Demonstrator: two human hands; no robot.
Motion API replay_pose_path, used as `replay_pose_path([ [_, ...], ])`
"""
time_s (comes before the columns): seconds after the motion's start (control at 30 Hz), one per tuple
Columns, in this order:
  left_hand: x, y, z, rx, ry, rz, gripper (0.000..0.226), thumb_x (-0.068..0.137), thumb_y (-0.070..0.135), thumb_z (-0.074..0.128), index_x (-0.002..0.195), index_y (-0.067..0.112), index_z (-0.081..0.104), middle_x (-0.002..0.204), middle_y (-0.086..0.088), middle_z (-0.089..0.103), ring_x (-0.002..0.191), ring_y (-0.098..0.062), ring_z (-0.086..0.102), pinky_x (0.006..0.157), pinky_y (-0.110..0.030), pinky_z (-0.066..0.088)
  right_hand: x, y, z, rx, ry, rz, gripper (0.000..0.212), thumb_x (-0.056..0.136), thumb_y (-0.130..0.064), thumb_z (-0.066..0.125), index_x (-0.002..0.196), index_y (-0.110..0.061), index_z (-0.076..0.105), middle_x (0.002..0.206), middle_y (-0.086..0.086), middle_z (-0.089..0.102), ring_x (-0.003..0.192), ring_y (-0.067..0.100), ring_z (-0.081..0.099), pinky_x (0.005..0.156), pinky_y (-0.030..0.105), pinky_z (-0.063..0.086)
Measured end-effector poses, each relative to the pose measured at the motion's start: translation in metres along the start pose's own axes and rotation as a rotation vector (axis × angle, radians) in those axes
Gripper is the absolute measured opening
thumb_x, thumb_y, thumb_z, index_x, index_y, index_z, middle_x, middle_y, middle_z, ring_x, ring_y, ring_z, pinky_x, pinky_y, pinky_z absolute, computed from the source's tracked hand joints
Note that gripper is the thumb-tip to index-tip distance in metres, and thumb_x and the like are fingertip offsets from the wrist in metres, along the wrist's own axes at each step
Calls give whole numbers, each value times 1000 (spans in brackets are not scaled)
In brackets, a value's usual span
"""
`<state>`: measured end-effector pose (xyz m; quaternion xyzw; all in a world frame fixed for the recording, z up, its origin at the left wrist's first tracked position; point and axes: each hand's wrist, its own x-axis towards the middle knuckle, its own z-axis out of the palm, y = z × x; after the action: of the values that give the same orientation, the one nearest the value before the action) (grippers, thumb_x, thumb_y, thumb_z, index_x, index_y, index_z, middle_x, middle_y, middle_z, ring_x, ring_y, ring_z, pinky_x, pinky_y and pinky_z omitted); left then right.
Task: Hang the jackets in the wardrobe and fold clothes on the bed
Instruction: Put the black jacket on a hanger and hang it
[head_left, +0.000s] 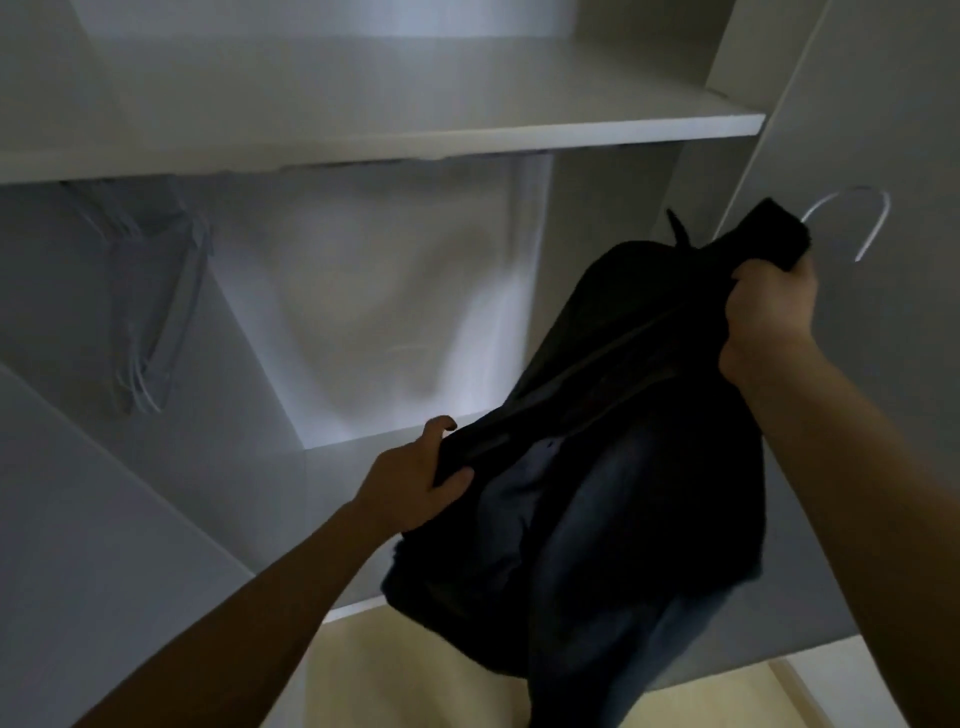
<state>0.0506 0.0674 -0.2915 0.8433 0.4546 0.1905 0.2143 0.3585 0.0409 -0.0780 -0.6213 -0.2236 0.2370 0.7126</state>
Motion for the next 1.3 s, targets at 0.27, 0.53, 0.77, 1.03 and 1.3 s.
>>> replay_pose_path([
  [0.27,-6,16,43,387,-66,-134,76,77,75,48,128,20,37,81,8,59,61,-10,49,52,-25,36,-19,9,28,133,163,81,43,99,-6,32,138,-18,45,117,0,58,108,19,58,99,37,47],
  [0.53,42,17,58,-53,-206,-343,19,95,25,45,81,18,56,93,-6,57,91,-26,59,79,-37,48,-23,-4,29,257,124,169,43,101,-16,35,143,-27,38,124,-2,53,105,15,54,91,33,44],
  [0.77,37,45,7,-469,202,-402,10,98,16,46,96,13,56,91,-4,62,90,-27,62,72,-31,42,-18,4,-4,-258,166,-322,50,94,-29,55,132,-8,31,112,6,54,94,20,56,84,28,42],
  [1.03,57,119,-125,-69,-23,60,18,83,28,53,101,25,57,84,9,64,72,-3,59,64,-27,49,-49,72,-29,-672,-110,-612,38,80,9,47,109,-15,50,109,14,55,85,39,57,69,33,40],
  [1.3,77,120,-163,-321,-247,-288,34,86,24,56,86,-9,62,73,-9,60,66,-18,57,67,-29,44,-61,87,-18,-397,-426,-688,47,57,32,37,72,-12,43,97,2,37,84,8,44,79,16,37],
])
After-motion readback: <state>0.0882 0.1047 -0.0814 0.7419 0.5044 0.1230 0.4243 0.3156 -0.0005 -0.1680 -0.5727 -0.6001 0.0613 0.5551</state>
